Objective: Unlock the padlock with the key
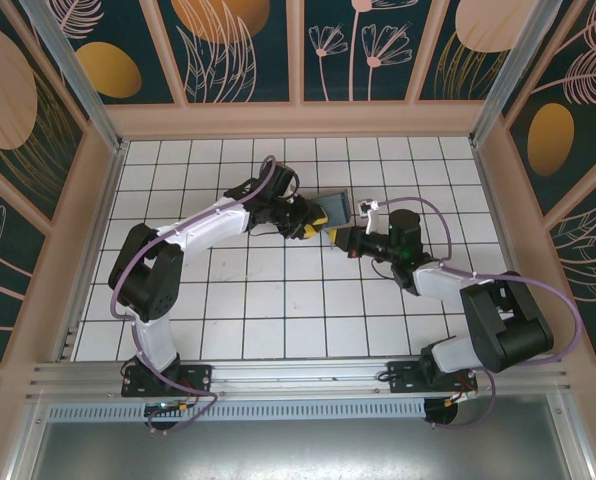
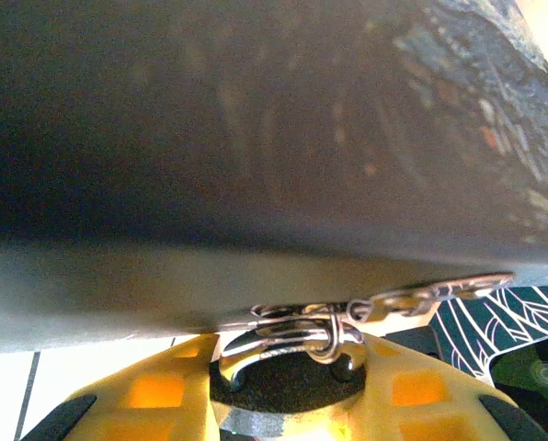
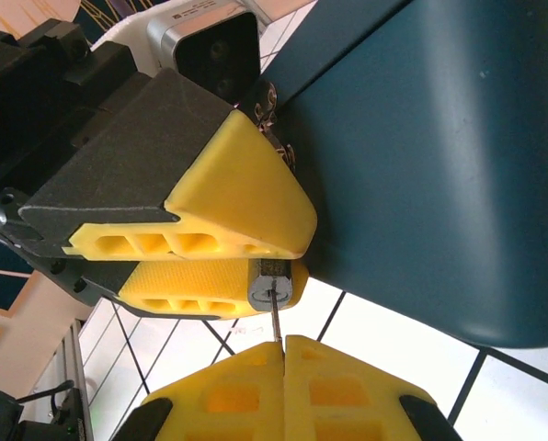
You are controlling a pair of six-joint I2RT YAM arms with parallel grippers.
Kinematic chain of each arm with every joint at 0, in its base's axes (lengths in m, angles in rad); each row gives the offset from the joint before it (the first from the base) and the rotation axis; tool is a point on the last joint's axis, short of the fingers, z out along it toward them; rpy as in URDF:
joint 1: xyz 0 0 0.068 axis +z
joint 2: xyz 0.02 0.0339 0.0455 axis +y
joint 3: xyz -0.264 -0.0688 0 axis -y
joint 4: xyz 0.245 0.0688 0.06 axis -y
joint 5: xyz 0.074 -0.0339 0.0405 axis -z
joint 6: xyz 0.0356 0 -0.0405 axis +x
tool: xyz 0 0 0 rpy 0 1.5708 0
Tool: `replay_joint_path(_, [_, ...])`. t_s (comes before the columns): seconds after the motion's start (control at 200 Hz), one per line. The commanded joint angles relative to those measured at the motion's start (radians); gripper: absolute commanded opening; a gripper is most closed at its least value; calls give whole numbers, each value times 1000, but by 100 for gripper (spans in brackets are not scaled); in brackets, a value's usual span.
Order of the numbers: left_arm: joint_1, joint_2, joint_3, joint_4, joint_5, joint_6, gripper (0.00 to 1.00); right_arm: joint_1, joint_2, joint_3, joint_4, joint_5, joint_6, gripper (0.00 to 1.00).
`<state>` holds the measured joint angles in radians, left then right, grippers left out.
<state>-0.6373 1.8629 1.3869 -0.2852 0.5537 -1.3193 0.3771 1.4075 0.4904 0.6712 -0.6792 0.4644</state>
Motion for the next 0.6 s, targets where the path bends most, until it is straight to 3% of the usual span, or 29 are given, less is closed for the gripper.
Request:
replay_joint_path(0.0, [-28,-37,35,11,98,13,0,19,13,52,80,13,49,0])
replay_joint_path(0.11, [-28,-44,14,53,112,-12,0,42,5,80,17,72,28,0])
replay_joint_path(0.37, [-34,-43,22,47,115,-5,0,68,-2,78,60,161,48,0])
replay_joint_path(0.596, [-71,-45,-23,95,119,-56,0,74,31,91,191,151,162,0])
